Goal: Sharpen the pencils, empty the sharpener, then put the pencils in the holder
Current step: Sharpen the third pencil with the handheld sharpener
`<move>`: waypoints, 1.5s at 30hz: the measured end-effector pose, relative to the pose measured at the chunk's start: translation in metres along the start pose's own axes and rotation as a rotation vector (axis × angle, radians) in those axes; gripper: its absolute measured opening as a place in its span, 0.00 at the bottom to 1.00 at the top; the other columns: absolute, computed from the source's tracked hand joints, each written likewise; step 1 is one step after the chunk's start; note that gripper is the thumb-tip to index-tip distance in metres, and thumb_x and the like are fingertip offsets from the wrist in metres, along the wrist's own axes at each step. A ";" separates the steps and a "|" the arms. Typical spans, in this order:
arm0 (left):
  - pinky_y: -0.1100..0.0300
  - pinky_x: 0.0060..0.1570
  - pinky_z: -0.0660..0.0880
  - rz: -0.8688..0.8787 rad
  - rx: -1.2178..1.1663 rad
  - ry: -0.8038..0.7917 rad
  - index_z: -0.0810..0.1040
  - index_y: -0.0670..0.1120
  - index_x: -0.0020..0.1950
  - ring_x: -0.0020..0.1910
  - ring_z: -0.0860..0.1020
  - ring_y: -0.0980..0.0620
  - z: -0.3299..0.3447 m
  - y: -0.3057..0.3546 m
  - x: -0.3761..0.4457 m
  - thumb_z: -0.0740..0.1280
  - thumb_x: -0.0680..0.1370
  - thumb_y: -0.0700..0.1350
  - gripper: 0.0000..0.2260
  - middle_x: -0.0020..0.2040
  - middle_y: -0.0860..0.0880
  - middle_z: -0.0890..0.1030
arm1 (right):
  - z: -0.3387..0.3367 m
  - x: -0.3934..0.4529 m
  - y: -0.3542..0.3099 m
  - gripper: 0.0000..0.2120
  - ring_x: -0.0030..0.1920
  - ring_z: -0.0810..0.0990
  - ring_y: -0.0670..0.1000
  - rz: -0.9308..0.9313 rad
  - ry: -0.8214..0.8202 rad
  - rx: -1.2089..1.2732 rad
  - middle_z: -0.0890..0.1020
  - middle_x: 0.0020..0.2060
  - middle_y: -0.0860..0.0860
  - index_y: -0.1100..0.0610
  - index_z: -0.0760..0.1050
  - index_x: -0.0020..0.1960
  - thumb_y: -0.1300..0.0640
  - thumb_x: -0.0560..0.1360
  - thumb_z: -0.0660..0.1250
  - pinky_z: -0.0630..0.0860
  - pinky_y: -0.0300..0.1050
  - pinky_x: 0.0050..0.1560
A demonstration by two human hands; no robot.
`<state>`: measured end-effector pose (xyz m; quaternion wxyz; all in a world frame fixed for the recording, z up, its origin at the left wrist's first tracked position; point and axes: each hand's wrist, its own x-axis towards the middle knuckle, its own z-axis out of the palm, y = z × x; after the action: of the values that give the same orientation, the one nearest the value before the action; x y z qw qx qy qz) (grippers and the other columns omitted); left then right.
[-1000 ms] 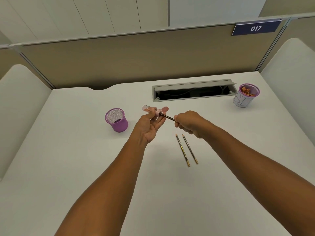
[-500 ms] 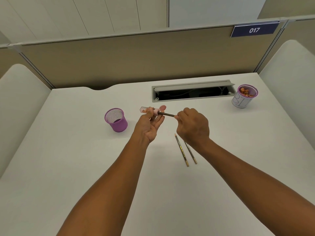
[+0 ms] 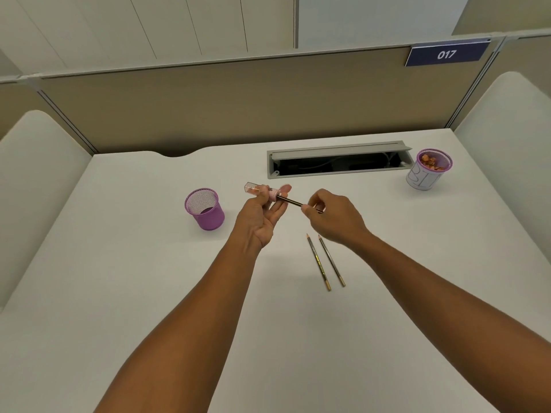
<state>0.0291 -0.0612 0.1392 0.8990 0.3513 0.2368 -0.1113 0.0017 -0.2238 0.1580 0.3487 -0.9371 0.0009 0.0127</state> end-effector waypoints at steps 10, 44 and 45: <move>0.49 0.46 0.82 -0.023 0.047 -0.074 0.75 0.42 0.56 0.47 0.86 0.45 -0.003 0.001 -0.004 0.62 0.83 0.44 0.06 0.51 0.39 0.86 | 0.002 -0.006 -0.017 0.12 0.28 0.69 0.51 -0.038 0.138 -0.318 0.71 0.27 0.47 0.54 0.73 0.36 0.54 0.77 0.59 0.59 0.40 0.29; 0.51 0.47 0.83 0.039 0.039 -0.229 0.78 0.41 0.59 0.50 0.85 0.44 -0.007 0.007 -0.018 0.68 0.76 0.44 0.12 0.52 0.41 0.86 | -0.020 -0.014 -0.024 0.10 0.37 0.76 0.47 0.106 -0.119 0.175 0.81 0.38 0.48 0.55 0.77 0.47 0.48 0.78 0.62 0.71 0.42 0.36; 0.51 0.47 0.83 0.043 0.033 -0.229 0.77 0.41 0.59 0.50 0.85 0.43 -0.006 0.008 -0.017 0.66 0.79 0.43 0.10 0.52 0.41 0.86 | -0.016 -0.016 -0.020 0.09 0.40 0.77 0.48 -0.013 -0.026 0.089 0.81 0.40 0.47 0.54 0.76 0.49 0.49 0.78 0.63 0.73 0.43 0.38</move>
<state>0.0150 -0.0509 0.1482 0.9165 0.3559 0.1231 -0.1351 -0.0141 -0.2198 0.1835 0.3902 -0.9204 -0.0090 0.0227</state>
